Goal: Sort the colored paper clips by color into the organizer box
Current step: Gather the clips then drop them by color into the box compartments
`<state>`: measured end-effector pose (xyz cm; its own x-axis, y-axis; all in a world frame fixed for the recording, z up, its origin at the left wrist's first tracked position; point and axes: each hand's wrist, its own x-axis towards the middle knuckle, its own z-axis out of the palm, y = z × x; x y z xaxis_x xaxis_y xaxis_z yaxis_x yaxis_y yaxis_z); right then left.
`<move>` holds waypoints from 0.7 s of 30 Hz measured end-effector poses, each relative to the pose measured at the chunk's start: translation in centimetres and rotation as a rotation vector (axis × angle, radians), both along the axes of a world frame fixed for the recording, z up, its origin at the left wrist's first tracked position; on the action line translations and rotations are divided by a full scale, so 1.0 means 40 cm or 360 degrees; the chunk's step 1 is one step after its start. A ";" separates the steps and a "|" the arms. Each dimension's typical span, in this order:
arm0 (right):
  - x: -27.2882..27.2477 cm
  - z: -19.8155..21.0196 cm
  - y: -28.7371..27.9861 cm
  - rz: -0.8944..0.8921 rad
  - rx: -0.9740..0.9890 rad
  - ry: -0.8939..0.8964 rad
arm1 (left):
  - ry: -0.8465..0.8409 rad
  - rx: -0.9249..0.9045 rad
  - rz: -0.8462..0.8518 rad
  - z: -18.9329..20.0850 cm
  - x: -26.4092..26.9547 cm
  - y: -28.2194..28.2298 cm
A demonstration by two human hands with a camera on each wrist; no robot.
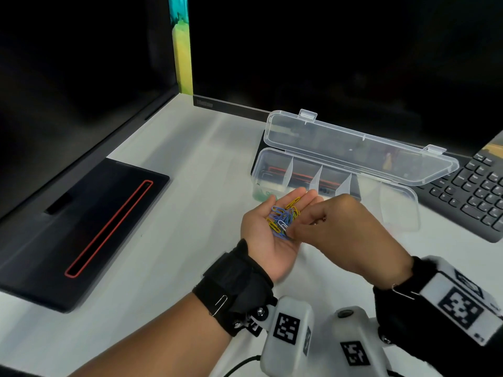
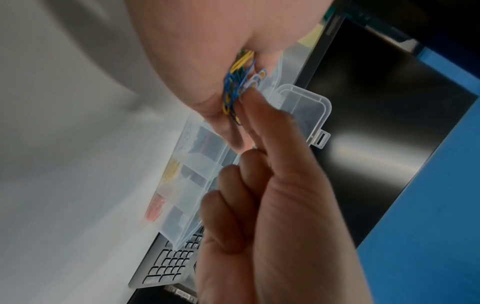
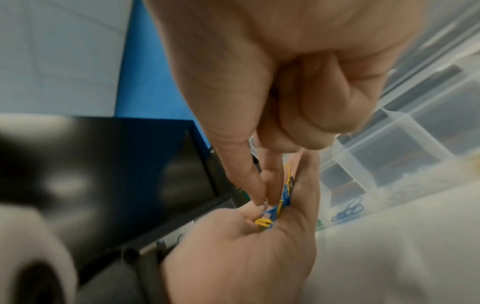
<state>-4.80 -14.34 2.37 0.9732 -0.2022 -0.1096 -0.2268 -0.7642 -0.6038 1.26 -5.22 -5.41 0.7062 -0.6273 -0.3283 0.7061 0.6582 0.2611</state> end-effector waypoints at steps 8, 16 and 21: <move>-0.075 -0.034 -0.092 -0.0264 0.1978 0.0312 | 0.0064 -0.0011 -0.0171 -0.005 -0.014 -0.004; -0.096 -0.064 -0.143 -0.0815 0.2540 -0.0004 | 0.0026 0.0062 -0.0319 -0.003 -0.029 -0.015; -0.090 -0.051 -0.152 -0.0885 0.2529 -0.0206 | -0.0013 0.0099 -0.0320 0.002 -0.031 -0.014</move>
